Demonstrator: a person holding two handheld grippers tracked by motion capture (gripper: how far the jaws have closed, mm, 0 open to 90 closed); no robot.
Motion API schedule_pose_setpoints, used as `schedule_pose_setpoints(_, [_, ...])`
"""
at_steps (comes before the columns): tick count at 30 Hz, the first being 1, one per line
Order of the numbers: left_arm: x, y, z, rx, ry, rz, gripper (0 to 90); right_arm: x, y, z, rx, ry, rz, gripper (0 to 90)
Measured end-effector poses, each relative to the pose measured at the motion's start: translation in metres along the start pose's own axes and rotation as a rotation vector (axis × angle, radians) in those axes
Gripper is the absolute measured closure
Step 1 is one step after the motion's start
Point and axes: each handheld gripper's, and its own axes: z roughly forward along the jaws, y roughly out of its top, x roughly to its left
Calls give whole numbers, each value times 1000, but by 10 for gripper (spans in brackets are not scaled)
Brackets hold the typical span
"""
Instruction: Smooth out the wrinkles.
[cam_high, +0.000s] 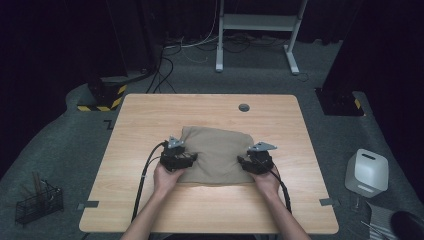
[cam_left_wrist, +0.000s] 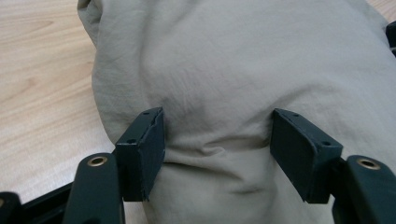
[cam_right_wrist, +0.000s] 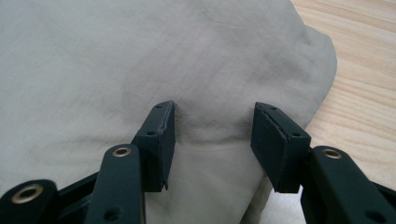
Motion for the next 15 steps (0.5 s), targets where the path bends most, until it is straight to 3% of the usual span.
schedule_pose_setpoints(6, [3, 4, -2, -9, -11, -24, 352, -5, 2, 1, -12, 0, 28, 498])
schedule_pose_setpoints(15, [11, 5, -36, -70, -9, -26, 351, -9, 4, -30, -86, -16, 23, 496])
